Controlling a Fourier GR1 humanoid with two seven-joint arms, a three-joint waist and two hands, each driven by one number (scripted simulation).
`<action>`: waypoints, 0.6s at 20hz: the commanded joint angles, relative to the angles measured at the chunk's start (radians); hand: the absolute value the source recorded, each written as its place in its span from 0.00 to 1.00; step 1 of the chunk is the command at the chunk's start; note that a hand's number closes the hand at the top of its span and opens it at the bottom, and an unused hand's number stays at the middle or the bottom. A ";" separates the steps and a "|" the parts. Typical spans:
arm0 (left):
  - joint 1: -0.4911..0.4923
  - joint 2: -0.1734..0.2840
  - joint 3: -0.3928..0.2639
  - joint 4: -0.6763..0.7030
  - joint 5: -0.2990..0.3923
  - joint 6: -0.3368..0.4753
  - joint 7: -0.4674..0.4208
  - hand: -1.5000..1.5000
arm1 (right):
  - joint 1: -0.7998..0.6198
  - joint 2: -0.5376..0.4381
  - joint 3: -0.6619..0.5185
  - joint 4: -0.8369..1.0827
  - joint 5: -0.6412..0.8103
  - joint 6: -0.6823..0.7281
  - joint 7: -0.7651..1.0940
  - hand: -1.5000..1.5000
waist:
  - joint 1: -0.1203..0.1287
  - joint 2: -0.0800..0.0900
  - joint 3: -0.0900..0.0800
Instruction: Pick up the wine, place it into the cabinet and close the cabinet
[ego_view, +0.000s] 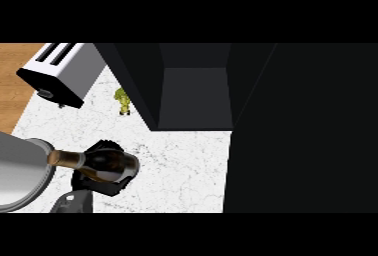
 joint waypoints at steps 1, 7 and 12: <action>-0.024 0.006 -0.011 -0.011 -0.061 0.133 -0.067 1.00 | -0.036 0.006 0.017 -0.101 -0.011 -0.036 0.089 0.00 | -0.001 0.003 -0.001; 0.043 -0.091 -0.090 -0.279 -0.081 0.259 0.184 1.00 | 0.060 -0.049 -0.093 -0.109 -0.123 0.033 0.024 0.00 | 0.002 -0.002 0.002; 0.079 -0.081 -0.123 -0.449 -0.084 0.272 0.312 1.00 | 0.055 -0.028 -0.065 -0.157 -0.107 0.000 0.087 0.00 | 0.005 -0.002 0.001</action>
